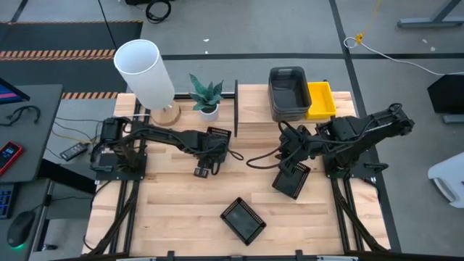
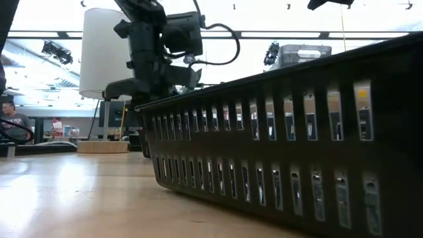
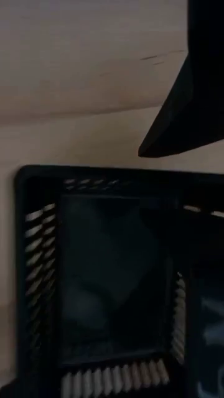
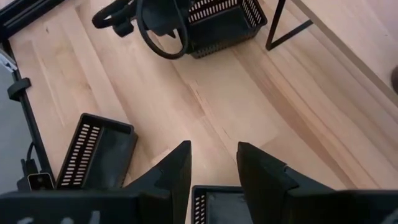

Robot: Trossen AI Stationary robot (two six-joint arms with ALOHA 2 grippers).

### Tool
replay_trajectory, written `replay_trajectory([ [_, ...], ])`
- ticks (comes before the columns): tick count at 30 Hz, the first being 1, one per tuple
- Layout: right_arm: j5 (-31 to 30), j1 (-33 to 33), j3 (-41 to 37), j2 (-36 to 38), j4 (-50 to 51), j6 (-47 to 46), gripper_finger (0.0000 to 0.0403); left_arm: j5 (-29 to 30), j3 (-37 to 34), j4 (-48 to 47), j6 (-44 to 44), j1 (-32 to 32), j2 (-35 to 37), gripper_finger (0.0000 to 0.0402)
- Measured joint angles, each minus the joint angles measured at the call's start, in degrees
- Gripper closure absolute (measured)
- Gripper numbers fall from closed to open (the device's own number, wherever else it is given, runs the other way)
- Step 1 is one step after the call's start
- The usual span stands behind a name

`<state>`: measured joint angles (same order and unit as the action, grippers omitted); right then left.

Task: Stack baskets on shelf by color
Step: Stack the left black bin on top of the right black bin

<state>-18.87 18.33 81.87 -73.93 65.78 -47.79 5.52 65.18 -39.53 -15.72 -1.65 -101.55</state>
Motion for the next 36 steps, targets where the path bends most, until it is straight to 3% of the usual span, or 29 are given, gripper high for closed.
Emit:
replay_trajectory([
  [4, 0.0, 0.04, 0.0, 0.0, -0.04, -0.04, 0.0269, 0.02, -0.01, -0.17, 1.94, 0.06, -1.01, 0.029],
  [10, 0.02, 0.06, -0.96, -0.01, 0.93, -0.09, 0.0269, -0.46, 0.6, -0.83, 4.74, 0.59, -0.79, 0.0387],
  [18, 3.96, 0.09, -10.29, -0.01, 1.2, -2.85, 0.0269, -3.98, 9.55, -10.11, 8.24, 3.43, -0.41, 0.039],
  [26, 20.45, 0.55, -22.08, -0.04, 1.15, -12.34, 0.0269, -3.85, 18.26, -15.6, 9.14, 8.64, 3.74, 0.0389],
  [33, 16.71, 1.31, -27.66, -0.02, 3.41, -18.54, 0.0269, -3.83, 20.93, -17.81, 11.13, 10.66, 8.4, 0.0388],
  [36, 20.27, 1.37, -30.58, -0.02, 1.24, -18.6, 0.0269, -3.8, 20.94, -19.26, 13.48, 10.67, 10.54, 0.0388],
])
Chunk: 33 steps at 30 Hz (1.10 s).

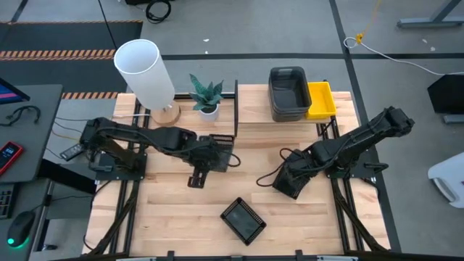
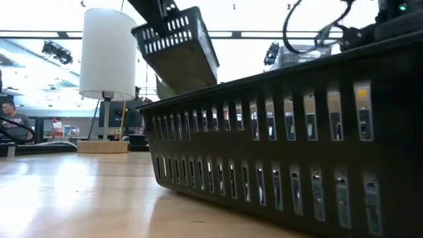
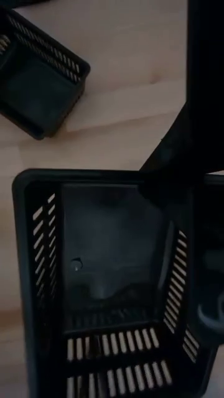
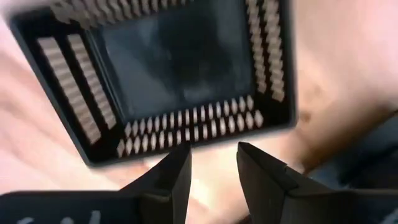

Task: Stack baskets on shelf by color
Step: Stack the left black bin on top of the right black bin

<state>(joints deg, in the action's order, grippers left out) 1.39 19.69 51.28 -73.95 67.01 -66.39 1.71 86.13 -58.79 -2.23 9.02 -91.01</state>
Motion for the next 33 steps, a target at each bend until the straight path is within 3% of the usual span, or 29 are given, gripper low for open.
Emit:
replay_trajectory([
  [4, 6.44, 2.06, -1.63, -0.02, -0.73, -1.49, 0.0269, 0.19, 0.0, -2.07, 2.69, -0.02, 3.27, 0.0388],
  [13, 6.42, 7.7, -0.81, 0.0, -0.11, -6.94, 0.0272, 1.54, 0.0, -2.44, 4.8, -0.07, 7.28, 0.0388],
  [20, 7.52, 11.17, -7.06, -0.02, -4.11, -6.97, 0.0273, 2.56, -0.01, -2.47, 4.6, -0.06, 7.87, 0.0388],
  [28, -2.67, 8.06, -15.18, -0.02, -11.58, -2.78, 0.0273, 2.57, -0.02, -2.37, 4.79, -0.02, 7.88, 0.0388],
  [33, -7.41, 4.02, -18.81, -0.41, -29.98, 6.38, 0.0273, 2.56, -0.02, -0.9, 7.94, -0.02, 7.86, 0.0388],
])
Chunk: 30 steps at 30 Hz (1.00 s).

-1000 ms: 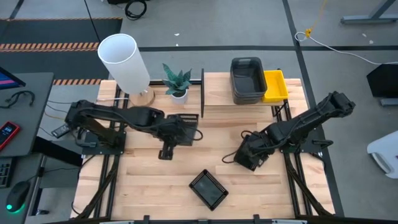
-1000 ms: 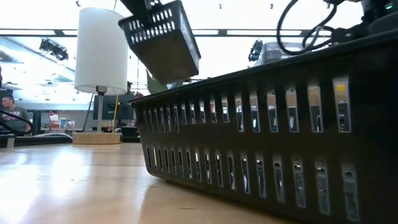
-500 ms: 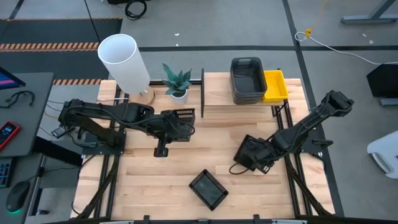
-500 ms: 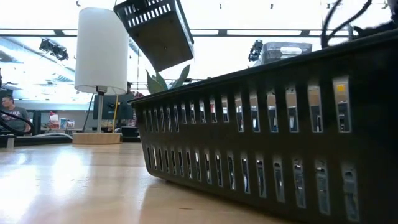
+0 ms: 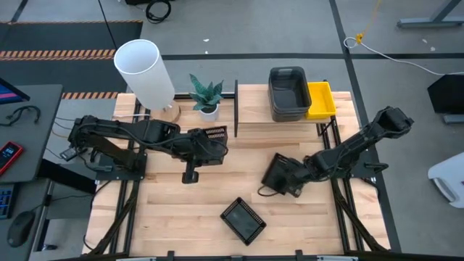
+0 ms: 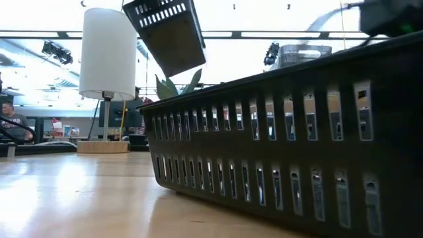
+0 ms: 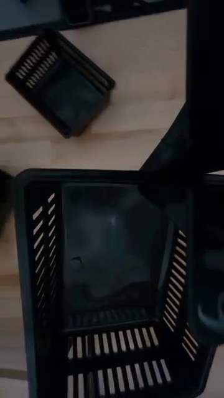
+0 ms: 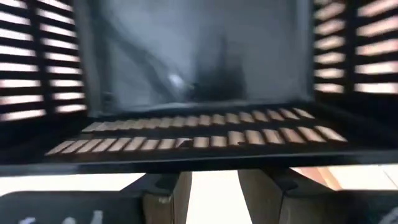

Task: Stack baskets on shelf by color
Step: Stack the left black bin on top of the right black bin

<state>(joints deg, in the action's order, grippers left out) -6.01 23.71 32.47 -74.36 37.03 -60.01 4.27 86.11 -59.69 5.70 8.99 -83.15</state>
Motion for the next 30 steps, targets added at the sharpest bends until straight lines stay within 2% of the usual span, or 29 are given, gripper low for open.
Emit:
replay_trajectory([
  [3, -2.72, -2.77, -0.31, -2.19, -9.5, 3.77, 0.0273, 0.03, 0.0, 1.21, 2.4, 0.61, 0.0, 0.0388],
  [7, -6.91, -6.76, 2.1, -8.45, -17.3, 11.34, 0.0276, 0.74, 0.0, 2.74, 2.65, 1.91, -0.04, 0.0388],
  [10, -7.46, -9.84, 4.78, -14.77, -23.9, 16.74, 0.0281, 1.83, -0.02, 4.6, 1.79, 2.56, -0.29, 0.0388],
  [12, -7.66, -11.33, 7.75, -18.27, -24.93, 18.46, 0.0284, 3.49, -0.02, 6.72, 1.07, 2.54, -0.57, 0.0388],
  [14, -7.06, -12.36, 11.6, -20.81, -22.51, 19.68, 0.029, 4.71, -0.22, 8.86, 0.01, 2.5, -0.9, 0.0388],
  [19, -6.41, -12.27, 19.72, -21.55, -7.07, 25.7, 0.0307, 5.14, -0.31, 11.33, -3.34, 2.2, -2.93, 0.0388],
  [23, -5.94, -10.6, 20.92, -17.51, 3.84, 26.77, 0.0317, 5.2, -0.31, 11.0, -3.88, 2.1, -5.75, 0.0388],
  [30, -4.0, -4.66, 20.98, -7.19, 16.29, 18.0, 0.0321, 5.04, -0.33, 14.97, -7.7, 2.24, -11.94, 0.0388],
])
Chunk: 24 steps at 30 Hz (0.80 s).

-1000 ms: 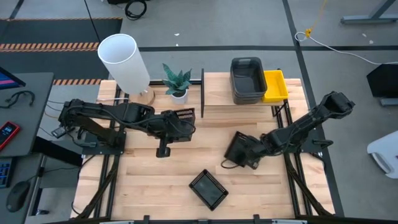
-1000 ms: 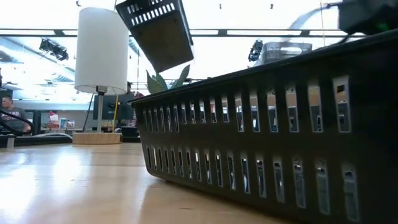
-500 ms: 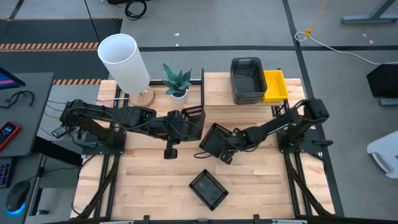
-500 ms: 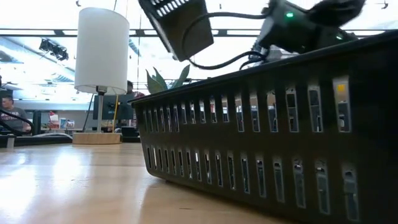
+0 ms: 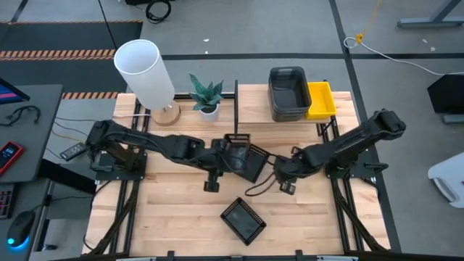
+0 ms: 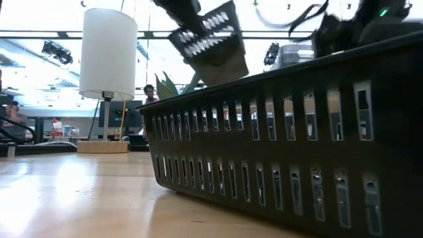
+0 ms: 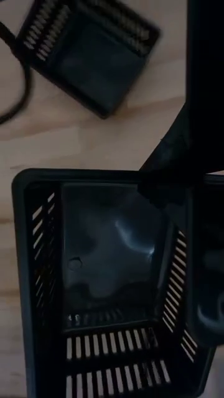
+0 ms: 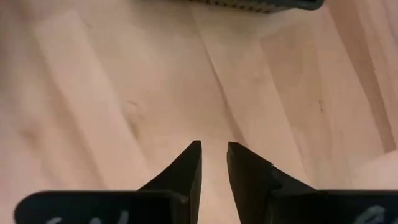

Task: Stack baskets on shelf by color
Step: Stack the left black bin on top of the right black bin

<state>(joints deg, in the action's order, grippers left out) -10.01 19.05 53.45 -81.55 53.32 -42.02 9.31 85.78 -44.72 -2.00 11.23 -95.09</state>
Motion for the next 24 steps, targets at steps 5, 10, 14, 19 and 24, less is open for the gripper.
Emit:
replay_trajectory([
  [5, -2.94, 5.26, 0.0, 7.58, 1.04, -7.07, 0.0321, -0.08, 0.0, 8.04, -1.72, -0.03, -4.09, 0.0388],
  [10, -8.03, 9.43, 0.0, 13.11, 3.56, -13.99, 0.0321, -0.07, 0.0, 14.59, -4.07, -0.09, -7.48, 0.0388],
  [14, -9.94, 11.7, 0.01, 16.01, 5.25, -17.96, 0.0321, -0.1, 0.02, 17.52, -7.29, -0.67, -10.09, 0.0388],
  [19, -11.36, 13.83, 0.02, 17.69, 6.56, -21.74, 0.0321, -0.48, 0.02, 16.25, -11.29, -0.87, -13.64, 0.0388],
  [24, -11.49, 15.19, 0.0, 17.93, 6.95, -23.39, 0.0321, -0.58, 0.0, 13.55, -14.64, -0.8, -16.52, 0.0388],
])
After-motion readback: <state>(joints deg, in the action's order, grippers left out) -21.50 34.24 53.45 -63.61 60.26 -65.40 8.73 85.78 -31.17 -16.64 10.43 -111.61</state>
